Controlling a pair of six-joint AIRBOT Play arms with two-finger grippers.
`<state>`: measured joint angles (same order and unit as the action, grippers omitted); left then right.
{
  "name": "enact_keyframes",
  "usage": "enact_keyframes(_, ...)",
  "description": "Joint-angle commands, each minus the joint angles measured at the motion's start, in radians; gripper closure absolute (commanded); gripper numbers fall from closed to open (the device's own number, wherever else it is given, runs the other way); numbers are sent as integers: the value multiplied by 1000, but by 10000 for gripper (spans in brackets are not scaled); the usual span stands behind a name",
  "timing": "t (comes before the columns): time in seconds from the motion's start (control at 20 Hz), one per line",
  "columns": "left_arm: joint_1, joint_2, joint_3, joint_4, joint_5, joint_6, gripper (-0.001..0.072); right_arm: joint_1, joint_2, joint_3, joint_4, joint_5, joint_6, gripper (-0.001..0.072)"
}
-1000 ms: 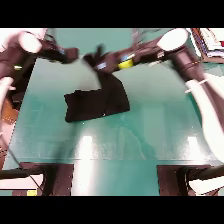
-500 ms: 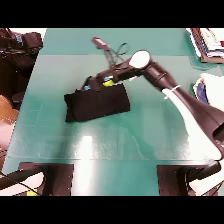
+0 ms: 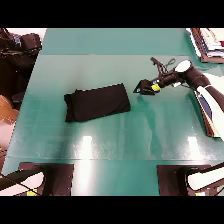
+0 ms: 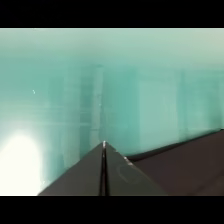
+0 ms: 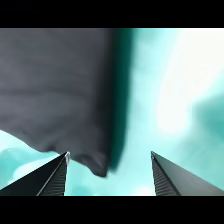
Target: Fold the shirts.
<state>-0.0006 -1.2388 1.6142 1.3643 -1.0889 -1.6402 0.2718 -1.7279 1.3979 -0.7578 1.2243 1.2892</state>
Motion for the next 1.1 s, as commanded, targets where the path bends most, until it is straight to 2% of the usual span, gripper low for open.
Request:
enact_keyframes(0.0,0,-4,0,-8,4,0,683,-29,-94,-2,146,40,-26,136)
enact_keyframes(0.3,0,-4,-1,-10,3,0,683,148,-322,239,271,60,-14,144)
enact_keyframes(0.35,0,-4,-1,-11,3,0,683,179,-346,276,268,62,-14,184)
enact_keyframes(0.4,0,-4,-1,-11,0,-1,683,209,-365,312,269,61,-14,266)
enact_keyframes(0.45,0,-4,-1,-22,-9,-2,683,233,-379,344,266,58,-14,317)
enact_keyframes(0.5,0,-4,-2,-39,-18,-1,683,251,-386,374,257,47,-15,433)
enact_keyframes(0.55,0,-4,-5,-57,-20,-1,684,262,-384,398,237,25,-15,609)
enact_keyframes(0.6,-3,-3,-11,-72,-19,-2,684,266,-381,426,214,12,-15,691)
enact_keyframes(0.85,-127,-5,-24,-60,12,-1,684,157,-342,584,177,17,-6,692)
enact_keyframes(1.05,-225,-5,-24,-60,57,0,683,-93,-224,603,147,23,44,692)
